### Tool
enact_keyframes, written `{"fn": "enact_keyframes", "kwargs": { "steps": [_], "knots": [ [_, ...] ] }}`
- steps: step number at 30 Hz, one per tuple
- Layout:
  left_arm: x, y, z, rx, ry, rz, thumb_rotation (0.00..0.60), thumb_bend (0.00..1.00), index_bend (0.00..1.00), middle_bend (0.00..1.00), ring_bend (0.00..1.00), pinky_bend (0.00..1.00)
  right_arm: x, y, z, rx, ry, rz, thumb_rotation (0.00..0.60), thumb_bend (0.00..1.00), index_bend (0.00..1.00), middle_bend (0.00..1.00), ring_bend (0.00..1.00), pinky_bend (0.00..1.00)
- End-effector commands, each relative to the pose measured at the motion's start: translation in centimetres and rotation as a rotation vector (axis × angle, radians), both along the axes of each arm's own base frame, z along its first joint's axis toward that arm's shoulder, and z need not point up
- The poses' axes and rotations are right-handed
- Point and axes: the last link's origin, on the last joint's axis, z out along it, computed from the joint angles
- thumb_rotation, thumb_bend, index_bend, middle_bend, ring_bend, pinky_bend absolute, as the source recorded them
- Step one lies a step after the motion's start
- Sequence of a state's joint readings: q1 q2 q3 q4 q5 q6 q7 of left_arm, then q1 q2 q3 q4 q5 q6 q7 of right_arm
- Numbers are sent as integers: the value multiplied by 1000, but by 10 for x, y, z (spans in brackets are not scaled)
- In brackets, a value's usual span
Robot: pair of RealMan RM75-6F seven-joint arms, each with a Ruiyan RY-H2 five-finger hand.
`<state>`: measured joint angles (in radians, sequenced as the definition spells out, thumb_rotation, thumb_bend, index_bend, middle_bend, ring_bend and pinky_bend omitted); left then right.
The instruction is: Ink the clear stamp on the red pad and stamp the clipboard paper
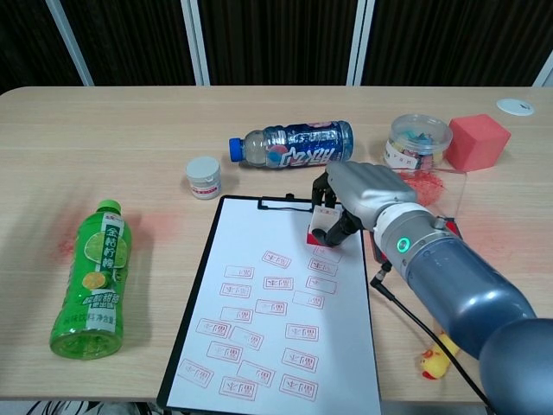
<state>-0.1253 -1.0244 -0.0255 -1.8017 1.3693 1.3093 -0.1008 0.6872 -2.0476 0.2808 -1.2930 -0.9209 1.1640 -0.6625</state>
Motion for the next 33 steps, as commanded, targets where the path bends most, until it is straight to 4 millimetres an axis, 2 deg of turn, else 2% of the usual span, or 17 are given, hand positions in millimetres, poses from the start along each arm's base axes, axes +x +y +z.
{"fn": "enact_keyframes", "kwargs": {
  "steps": [1,19,33],
  "knots": [
    [0,0,0,0,0,0,600,8,0,0,0,0,0,0,-1,2,3,-3,600,643,968,838,876,885],
    [0,0,0,-3,-1,1,600,8,0,0,0,0,-5,1,-4,8,9,-22,600,638,968,838,877,885],
    [0,-1,0,-6,2,-2,600,8,0,0,0,0,-17,7,-5,19,11,-39,600,637,968,838,876,884]
  ]
}}
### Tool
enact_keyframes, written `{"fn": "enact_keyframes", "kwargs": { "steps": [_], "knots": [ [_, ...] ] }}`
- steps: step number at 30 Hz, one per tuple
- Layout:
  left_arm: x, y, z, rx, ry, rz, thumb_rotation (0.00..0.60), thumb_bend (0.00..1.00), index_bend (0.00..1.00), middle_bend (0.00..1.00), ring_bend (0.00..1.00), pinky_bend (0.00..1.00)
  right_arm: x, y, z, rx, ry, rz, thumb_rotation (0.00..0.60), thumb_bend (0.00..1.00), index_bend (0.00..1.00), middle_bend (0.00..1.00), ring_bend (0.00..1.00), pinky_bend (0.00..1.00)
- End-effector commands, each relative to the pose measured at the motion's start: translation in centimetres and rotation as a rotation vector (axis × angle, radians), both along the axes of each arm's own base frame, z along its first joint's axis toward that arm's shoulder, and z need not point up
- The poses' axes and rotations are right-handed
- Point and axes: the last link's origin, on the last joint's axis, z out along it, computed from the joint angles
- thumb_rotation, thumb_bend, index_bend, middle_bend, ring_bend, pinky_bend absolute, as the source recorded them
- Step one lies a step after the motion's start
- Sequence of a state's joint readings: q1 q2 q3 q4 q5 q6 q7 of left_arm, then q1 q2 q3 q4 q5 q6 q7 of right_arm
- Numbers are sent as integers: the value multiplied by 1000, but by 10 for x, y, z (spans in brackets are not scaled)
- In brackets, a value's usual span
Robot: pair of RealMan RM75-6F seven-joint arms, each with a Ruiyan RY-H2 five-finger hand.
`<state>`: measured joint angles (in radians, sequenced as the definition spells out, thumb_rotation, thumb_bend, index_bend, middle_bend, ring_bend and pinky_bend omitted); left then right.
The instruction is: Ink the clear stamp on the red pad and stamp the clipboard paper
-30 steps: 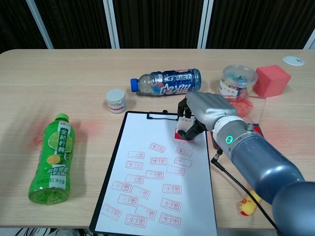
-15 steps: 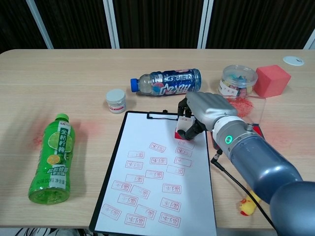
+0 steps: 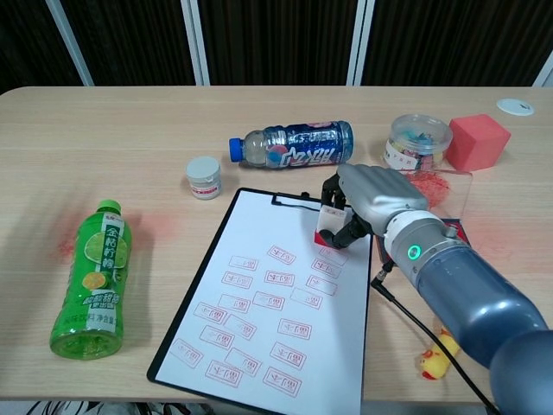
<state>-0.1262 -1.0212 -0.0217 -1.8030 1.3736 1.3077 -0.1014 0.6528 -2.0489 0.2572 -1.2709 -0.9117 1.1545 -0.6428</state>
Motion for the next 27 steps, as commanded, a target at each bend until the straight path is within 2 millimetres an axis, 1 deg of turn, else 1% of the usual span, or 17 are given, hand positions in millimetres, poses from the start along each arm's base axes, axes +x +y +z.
{"fn": "enact_keyframes", "kwargs": {
  "steps": [1,16,27],
  "knots": [
    [0,0,0,0,0,0,600,8,0,0,0,0,0,0,-1,2,0,3,600,638,968,838,876,884],
    [0,1,0,0,-1,3,600,8,0,0,0,0,-1,1,-5,7,13,6,600,638,968,838,876,885],
    [-1,1,0,0,0,3,600,8,0,0,0,0,-1,0,-4,4,11,2,600,637,968,838,877,885]
  ]
}}
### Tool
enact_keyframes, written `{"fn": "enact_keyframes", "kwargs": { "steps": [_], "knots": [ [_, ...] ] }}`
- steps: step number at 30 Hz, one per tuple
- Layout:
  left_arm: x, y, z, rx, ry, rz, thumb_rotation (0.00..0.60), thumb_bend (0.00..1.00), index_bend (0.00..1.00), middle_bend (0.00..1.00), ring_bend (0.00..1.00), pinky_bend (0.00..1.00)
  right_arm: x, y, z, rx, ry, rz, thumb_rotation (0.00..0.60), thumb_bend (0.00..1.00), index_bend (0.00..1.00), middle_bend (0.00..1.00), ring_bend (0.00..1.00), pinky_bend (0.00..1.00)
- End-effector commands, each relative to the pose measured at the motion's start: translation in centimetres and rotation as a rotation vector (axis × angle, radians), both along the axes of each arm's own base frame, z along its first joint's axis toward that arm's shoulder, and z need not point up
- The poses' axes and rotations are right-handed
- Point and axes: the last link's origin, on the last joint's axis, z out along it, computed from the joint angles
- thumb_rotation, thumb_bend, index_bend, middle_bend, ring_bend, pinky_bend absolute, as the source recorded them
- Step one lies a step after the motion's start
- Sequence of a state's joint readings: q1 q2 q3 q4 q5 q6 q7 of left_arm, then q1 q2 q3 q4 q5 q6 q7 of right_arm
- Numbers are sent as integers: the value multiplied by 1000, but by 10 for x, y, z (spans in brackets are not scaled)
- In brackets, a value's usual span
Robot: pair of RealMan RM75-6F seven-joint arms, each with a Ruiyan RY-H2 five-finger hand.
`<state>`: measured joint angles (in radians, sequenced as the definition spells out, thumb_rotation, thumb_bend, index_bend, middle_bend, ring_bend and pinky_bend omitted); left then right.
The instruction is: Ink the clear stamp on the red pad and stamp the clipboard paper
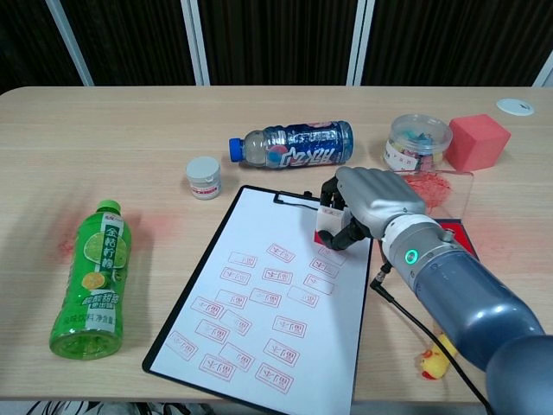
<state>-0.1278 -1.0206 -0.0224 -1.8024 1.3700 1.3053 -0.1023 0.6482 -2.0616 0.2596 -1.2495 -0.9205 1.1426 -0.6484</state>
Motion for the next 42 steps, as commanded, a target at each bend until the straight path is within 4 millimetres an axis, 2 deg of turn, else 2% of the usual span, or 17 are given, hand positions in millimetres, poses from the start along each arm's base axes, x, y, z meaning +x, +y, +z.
{"fn": "enact_keyframes", "kwargs": {
  "steps": [1,32,42],
  "knots": [
    [0,0,0,0,0,0,600,8,0,0,0,0,0,0,0,0,-2,-1,600,637,968,838,877,885],
    [0,0,0,1,2,0,600,8,0,0,0,0,3,0,2,-2,-14,1,600,637,968,838,877,885],
    [0,0,0,-1,2,-1,600,8,0,0,0,0,11,-2,7,-20,-40,16,600,637,968,838,876,884]
  ]
}}
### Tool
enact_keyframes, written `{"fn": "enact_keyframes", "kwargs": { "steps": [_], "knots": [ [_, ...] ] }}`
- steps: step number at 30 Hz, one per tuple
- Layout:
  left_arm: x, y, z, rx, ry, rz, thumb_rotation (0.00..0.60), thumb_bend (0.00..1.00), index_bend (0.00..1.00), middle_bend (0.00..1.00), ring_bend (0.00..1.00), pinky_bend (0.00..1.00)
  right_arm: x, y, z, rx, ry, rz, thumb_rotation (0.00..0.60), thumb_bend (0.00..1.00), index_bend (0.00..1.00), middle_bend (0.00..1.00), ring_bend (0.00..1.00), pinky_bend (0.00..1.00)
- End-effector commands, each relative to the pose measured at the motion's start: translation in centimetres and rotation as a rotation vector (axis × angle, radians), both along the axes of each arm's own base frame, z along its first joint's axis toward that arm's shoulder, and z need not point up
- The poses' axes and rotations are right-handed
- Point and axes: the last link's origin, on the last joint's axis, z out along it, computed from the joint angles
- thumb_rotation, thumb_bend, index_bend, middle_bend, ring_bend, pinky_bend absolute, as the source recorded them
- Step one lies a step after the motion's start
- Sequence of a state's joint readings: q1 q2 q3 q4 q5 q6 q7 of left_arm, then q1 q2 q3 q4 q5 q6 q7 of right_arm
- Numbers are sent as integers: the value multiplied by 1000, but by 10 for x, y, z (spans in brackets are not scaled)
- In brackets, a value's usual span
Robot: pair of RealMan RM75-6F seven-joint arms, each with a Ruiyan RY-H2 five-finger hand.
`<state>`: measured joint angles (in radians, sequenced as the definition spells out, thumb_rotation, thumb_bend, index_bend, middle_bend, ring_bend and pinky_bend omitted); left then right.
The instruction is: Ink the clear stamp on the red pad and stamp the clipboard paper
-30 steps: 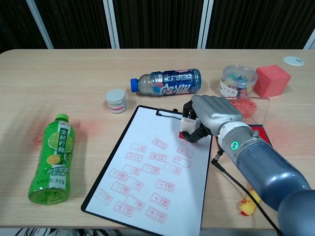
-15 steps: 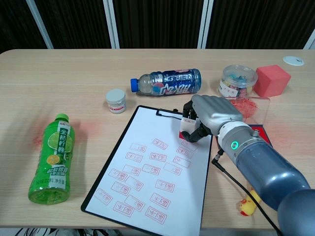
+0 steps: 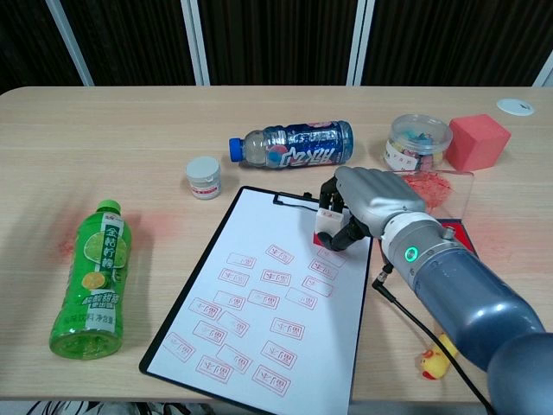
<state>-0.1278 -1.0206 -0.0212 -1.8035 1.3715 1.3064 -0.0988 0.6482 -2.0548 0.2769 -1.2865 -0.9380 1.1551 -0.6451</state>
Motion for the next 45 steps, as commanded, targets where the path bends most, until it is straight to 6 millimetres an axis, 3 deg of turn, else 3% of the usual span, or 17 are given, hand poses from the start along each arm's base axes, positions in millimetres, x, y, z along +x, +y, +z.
{"fn": "enact_keyframes", "kwargs": {
  "steps": [1,15,25,35,45],
  "knots": [
    [0,0,0,0,-1,0,600,8,0,0,0,0,3,-1,2,-7,-7,6,600,637,968,838,876,884],
    [0,0,-1,0,3,-1,600,8,0,0,0,0,29,-5,28,-57,-56,76,600,637,968,838,877,885],
    [0,-1,-1,4,15,-4,600,8,0,0,0,0,34,-3,68,-110,-86,112,600,637,968,838,877,884],
    [0,-2,0,21,26,-9,600,7,0,0,0,0,4,9,110,-149,-95,80,600,635,968,838,876,883],
    [0,-6,1,31,28,-15,600,8,0,0,0,0,-53,18,134,-179,-109,-25,600,623,968,830,866,856]
  ]
}}
